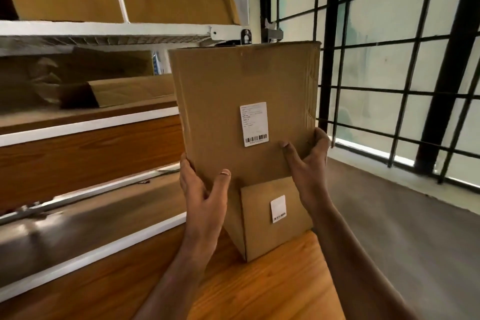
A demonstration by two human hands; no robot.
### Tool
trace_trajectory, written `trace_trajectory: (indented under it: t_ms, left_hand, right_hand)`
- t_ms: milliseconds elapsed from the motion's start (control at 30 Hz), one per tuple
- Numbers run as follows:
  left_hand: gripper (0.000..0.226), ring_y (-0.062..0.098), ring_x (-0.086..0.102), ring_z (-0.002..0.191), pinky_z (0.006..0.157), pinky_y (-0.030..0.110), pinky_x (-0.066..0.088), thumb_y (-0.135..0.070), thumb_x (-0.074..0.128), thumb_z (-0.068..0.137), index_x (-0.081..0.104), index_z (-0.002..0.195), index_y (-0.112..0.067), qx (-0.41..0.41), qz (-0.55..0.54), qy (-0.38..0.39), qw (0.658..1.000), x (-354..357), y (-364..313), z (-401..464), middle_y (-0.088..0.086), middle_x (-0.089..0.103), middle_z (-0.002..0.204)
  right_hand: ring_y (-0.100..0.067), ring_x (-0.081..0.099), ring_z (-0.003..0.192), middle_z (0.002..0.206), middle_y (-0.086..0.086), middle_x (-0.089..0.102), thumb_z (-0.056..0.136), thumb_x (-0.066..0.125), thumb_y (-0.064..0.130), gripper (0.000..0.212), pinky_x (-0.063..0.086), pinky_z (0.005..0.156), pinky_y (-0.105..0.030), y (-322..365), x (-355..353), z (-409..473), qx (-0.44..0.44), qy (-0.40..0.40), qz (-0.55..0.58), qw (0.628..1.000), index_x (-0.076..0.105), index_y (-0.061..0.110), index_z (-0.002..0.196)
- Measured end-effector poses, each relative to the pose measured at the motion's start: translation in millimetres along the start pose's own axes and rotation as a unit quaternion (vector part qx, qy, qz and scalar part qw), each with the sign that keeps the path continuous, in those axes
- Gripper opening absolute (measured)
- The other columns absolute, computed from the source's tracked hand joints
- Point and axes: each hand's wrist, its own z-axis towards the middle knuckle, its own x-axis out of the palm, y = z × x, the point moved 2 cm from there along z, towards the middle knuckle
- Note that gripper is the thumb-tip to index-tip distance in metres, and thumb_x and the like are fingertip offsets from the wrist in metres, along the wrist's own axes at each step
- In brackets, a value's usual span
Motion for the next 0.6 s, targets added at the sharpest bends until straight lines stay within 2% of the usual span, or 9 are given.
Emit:
trace_trajectory:
  t_ms: [100,200,233,300,333,367,433,500,600]
  left_hand:
    - [0.083,0.013,0.045,0.132,0.090,0.021,0.053,-0.041,0.066,0.092,0.010,0.154,-0.047,0.016,-0.008,-0.040,0.999,-48,-13,-18,-0.009,0.034,0.152]
    - [0.086,0.015,0.040,0.138,0.107,0.034,0.045,-0.045,0.066,0.088,0.010,0.153,-0.049,0.016,-0.016,-0.062,0.998,-108,-30,-38,-0.010,0.033,0.153]
    - [0.083,0.016,0.039,0.138,0.108,0.035,0.043,-0.041,0.066,0.091,0.010,0.153,-0.048,0.015,-0.018,-0.070,0.997,-130,-35,-45,-0.010,0.033,0.153]
    - [0.077,0.015,0.041,0.136,0.106,0.034,0.044,-0.034,0.062,0.095,0.012,0.153,-0.045,0.009,-0.019,-0.088,0.996,-174,-46,-60,-0.009,0.034,0.152]
    - [0.073,0.014,0.042,0.134,0.103,0.032,0.045,-0.032,0.061,0.097,0.015,0.152,-0.044,0.004,-0.017,-0.099,0.995,-197,-51,-69,-0.010,0.036,0.151]
    - [0.068,0.012,0.043,0.132,0.098,0.027,0.046,-0.031,0.060,0.098,0.017,0.150,-0.043,0.000,-0.015,-0.111,0.994,-220,-55,-80,-0.012,0.038,0.148]
    - [0.056,0.010,0.048,0.127,0.090,0.021,0.049,-0.027,0.059,0.099,0.027,0.142,-0.040,-0.014,-0.019,-0.135,0.991,-264,-60,-101,-0.011,0.045,0.142]
    - [0.056,0.015,0.053,0.125,0.093,0.029,0.053,-0.026,0.060,0.098,0.029,0.144,-0.034,-0.031,-0.014,-0.153,0.988,-305,-57,-126,-0.005,0.050,0.138]
    - [0.059,0.014,0.053,0.120,0.093,0.034,0.053,-0.025,0.060,0.097,0.027,0.146,-0.030,-0.063,0.012,-0.185,0.981,-354,-48,-165,-0.005,0.049,0.134]
  right_hand:
    - [-0.003,0.047,0.115,0.134,0.007,0.038,0.088,0.073,0.034,0.073,0.052,0.085,-0.025,34,29,-38,-0.022,0.002,0.005,1.000,0.027,0.024,0.143]
    - [-0.011,0.047,0.119,0.138,0.004,0.038,0.087,0.074,0.033,0.075,0.052,0.092,-0.031,67,63,-84,-0.026,0.019,0.009,0.999,0.026,0.025,0.144]
    - [-0.009,0.047,0.119,0.137,0.005,0.038,0.088,0.074,0.031,0.075,0.052,0.092,-0.027,78,75,-101,-0.025,0.025,0.015,0.999,0.025,0.025,0.144]
    - [-0.007,0.048,0.116,0.136,0.004,0.037,0.088,0.073,0.029,0.074,0.051,0.082,-0.012,97,101,-137,-0.014,0.045,0.031,0.998,0.025,0.023,0.144]
    - [-0.010,0.048,0.118,0.137,0.003,0.037,0.088,0.073,0.032,0.073,0.051,0.078,-0.010,104,113,-156,-0.007,0.056,0.033,0.998,0.025,0.024,0.143]
    - [-0.013,0.047,0.121,0.138,0.003,0.036,0.087,0.072,0.037,0.074,0.050,0.080,-0.013,109,126,-176,0.000,0.063,0.030,0.998,0.024,0.026,0.142]
    - [-0.018,0.044,0.125,0.137,0.004,0.035,0.084,0.072,0.047,0.072,0.052,0.091,-0.030,114,149,-215,0.007,0.076,0.018,0.997,0.024,0.034,0.137]
    - [-0.019,0.042,0.127,0.138,0.007,0.034,0.082,0.071,0.051,0.071,0.050,0.098,-0.042,113,169,-254,0.017,0.096,0.001,0.995,0.024,0.041,0.135]
    - [-0.021,0.041,0.130,0.143,0.003,0.034,0.087,0.071,0.043,0.075,0.048,0.103,-0.050,107,192,-311,0.039,0.118,-0.029,0.992,0.025,0.028,0.144]
